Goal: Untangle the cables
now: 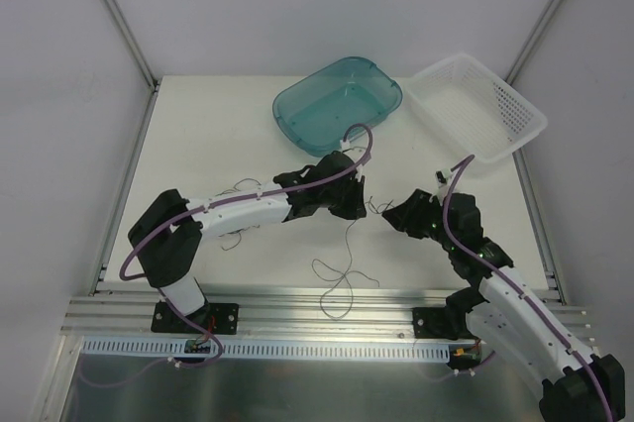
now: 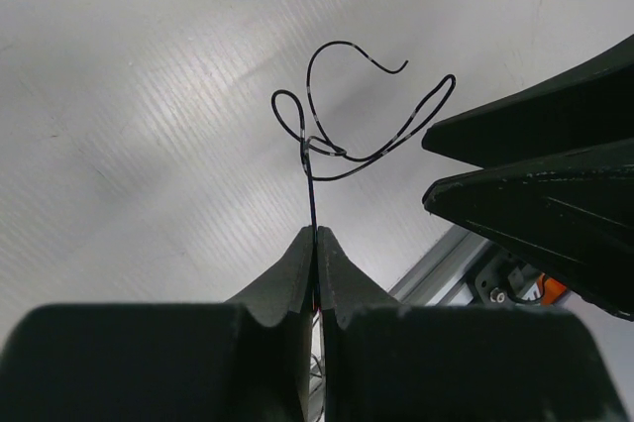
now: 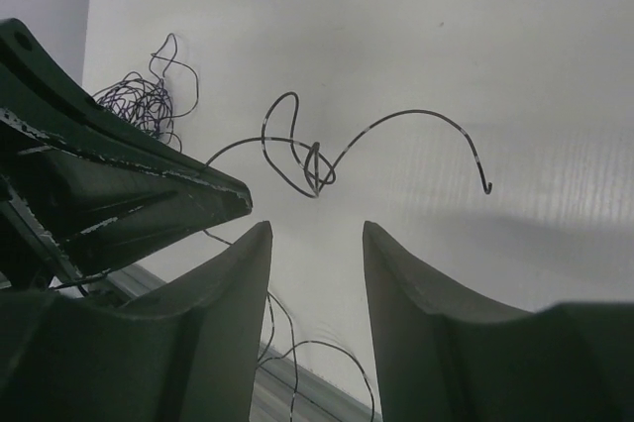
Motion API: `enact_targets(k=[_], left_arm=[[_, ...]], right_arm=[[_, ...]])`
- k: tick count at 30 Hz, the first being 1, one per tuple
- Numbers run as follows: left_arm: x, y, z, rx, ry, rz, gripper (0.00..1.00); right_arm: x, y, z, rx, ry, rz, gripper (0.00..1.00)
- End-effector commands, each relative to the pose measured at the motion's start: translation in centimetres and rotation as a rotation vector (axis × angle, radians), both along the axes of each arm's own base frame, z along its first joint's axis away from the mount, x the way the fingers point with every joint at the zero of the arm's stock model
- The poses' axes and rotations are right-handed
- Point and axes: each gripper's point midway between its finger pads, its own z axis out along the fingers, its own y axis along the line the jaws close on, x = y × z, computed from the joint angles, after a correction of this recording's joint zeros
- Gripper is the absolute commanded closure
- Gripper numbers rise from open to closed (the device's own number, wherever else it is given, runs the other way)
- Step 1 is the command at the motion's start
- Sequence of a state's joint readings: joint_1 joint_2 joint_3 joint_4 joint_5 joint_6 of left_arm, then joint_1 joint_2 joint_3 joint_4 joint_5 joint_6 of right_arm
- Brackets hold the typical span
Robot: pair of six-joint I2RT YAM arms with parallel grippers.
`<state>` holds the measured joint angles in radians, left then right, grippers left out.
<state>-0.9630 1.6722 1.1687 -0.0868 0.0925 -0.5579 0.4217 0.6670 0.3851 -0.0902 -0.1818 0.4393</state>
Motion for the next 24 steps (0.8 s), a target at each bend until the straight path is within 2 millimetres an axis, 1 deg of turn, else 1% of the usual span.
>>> enact_targets(k=[1, 7, 13, 16, 19, 20, 22, 23, 24], left_arm=[[-0.3, -0.8, 2.9, -0.094, 0.003, 0.035, 1.00], [-0.7, -1.1, 3.4, -0.125, 0.025, 0.034, 1.00], [-0.9, -1.2, 3.8, -0.141, 0.029, 0.032, 1.00], [-0.9, -1.3, 4.0, -0.150, 0.029, 0.026, 1.00], [-1.0, -1.3, 4.4, -0.160, 0.024, 0.023, 1.00], [-1.0, -1.3, 4.5, -0.162, 0.023, 0.023, 1.00], [-1.1, -1.2, 4.8, -0.168, 0.020, 0.021, 1.00], [-1.1, -1.1, 4.9, -0.169, 0.017, 0.021, 1.00], [-1.2, -1.0, 5.2, -0.175, 0.014, 0.022, 1.00]], right_arm=[[0.9, 1.1, 2.2, 0.091, -0.082, 0.019, 0.55], [1.3, 1.1, 1.7, 0.087, -0.078, 0.007, 0.59], [1.9, 1.4, 2.5, 0.092, -0.114, 0.015, 0.61], [2.0, 1.5, 2.3, 0.086, -0.107, 0.021, 0.62], [2.2, 1.5, 1.9, 0.079, -0.099, 0.019, 0.67], [2.3, 1.5, 1.7, 0.074, -0.097, 0.019, 0.71], [2.3, 1.4, 1.5, 0.064, -0.102, 0.018, 0.75], [2.4, 1.4, 1.4, 0.059, -0.102, 0.018, 0.81], [2.3, 1.3, 1.4, 0.051, -0.106, 0.020, 0.85]])
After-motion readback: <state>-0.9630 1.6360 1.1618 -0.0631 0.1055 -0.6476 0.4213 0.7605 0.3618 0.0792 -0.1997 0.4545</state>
